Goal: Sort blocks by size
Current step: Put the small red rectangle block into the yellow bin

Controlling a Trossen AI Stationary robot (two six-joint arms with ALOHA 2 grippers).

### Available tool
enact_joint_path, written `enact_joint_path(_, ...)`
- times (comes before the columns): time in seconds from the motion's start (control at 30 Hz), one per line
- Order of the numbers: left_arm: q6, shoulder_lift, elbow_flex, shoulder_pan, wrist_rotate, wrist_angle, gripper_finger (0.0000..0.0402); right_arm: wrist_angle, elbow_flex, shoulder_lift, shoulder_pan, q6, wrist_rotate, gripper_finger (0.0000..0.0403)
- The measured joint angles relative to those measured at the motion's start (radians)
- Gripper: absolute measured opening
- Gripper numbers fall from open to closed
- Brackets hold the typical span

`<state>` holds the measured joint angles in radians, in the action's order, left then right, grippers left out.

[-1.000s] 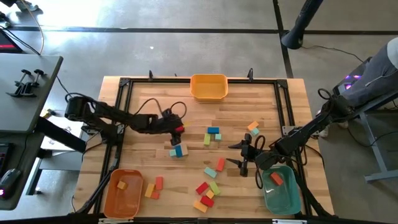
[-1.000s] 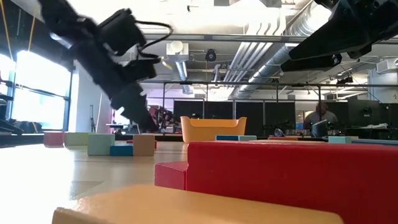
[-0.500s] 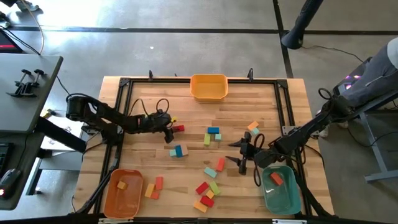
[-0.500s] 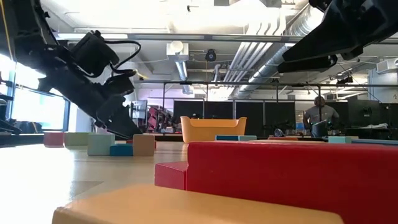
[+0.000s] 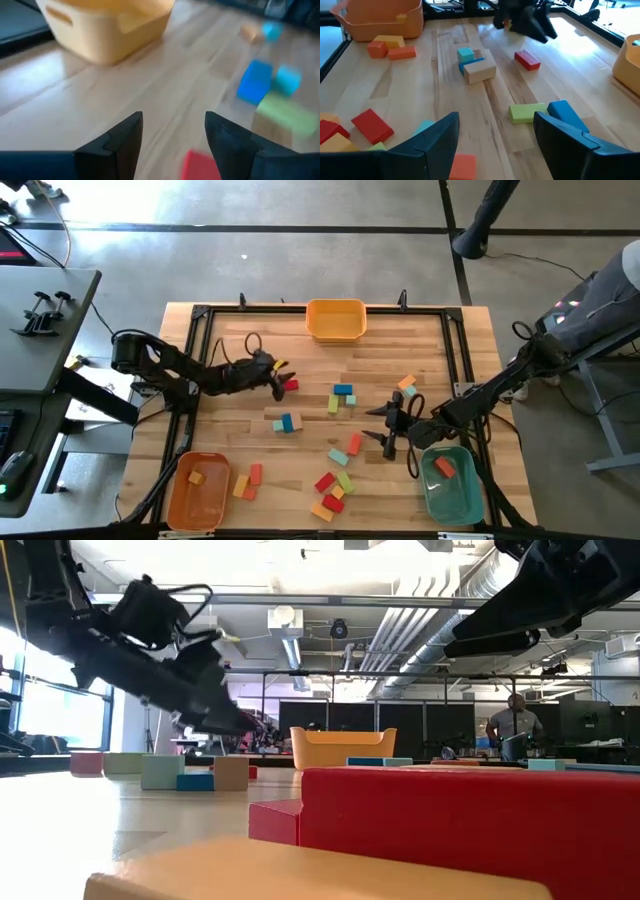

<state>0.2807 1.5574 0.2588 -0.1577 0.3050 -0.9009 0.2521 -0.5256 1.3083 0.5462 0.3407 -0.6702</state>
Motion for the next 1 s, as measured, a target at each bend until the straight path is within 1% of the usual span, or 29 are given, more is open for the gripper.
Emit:
enact_joint_path(0.07, 0.003, 0.0, 0.0, 0.005, -0.019, -0.034, 0.02, 0.0, 0.0, 0.0, -0.003, -0.003, 0.001, 0.0252)
enact_joint_path(0.13, -0.016, 0.0, 0.0, 0.02, -0.063, -0.024, 0.02, 0.0, 0.0, 0.0, -0.003, -0.001, 0.001, 0.0252)
enact_joint_path(0.2, -0.059, 0.0, 0.0, 0.044, -0.123, 0.023, 0.02, 0.0, 0.0, 0.0, -0.003, -0.001, 0.001, 0.0252)
enact_joint_path(0.27, -0.105, 0.0, 0.0, 0.072, -0.139, 0.087, 0.02, 0.0, 0.0, 0.0, -0.003, -0.001, 0.001, 0.0252)
enact_joint_path(0.33, -0.13, 0.0, 0.0, 0.096, -0.105, 0.156, 0.02, 0.0, 0.0, 0.0, -0.003, -0.001, 0.001, 0.0252)
enact_joint_path(0.43, -0.125, 0.0, 0.0, 0.113, -0.01, 0.226, 0.02, 0.0, 0.0, 0.0, -0.003, 0.0, 0.001, 0.0252)
enact_joint_path(0.5, -0.12, 0.0, 0.0, 0.114, 0.008, 0.243, 0.02, 0.0, 0.0, 0.0, -0.003, 0.019, 0.001, 0.0252)
enact_joint_path(0.6, -0.117, 0.0, 0.0, 0.109, 0.006, 0.245, 0.02, 0.0, 0.0, 0.0, 0.005, 0.04, 0.005, 0.0252)
enact_joint_path(0.8, -0.108, 0.012, 0.0, 0.092, -0.043, 0.247, 0.02, 0.0, 0.0, 0.0, 0.003, 0.025, 0.007, 0.0252)
enact_joint_path(0.87, -0.094, 0.035, 0.0, 0.091, -0.064, 0.239, 0.02, 0.0, 0.0, 0.0, -0.003, 0.018, 0.007, 0.0252)
enact_joint_path(1.0, -0.024, 0.117, 0.001, 0.105, -0.027, 0.171, 0.0196, 0.0, 0.0, 0.0, -0.009, 0.018, 0.008, 0.0252)
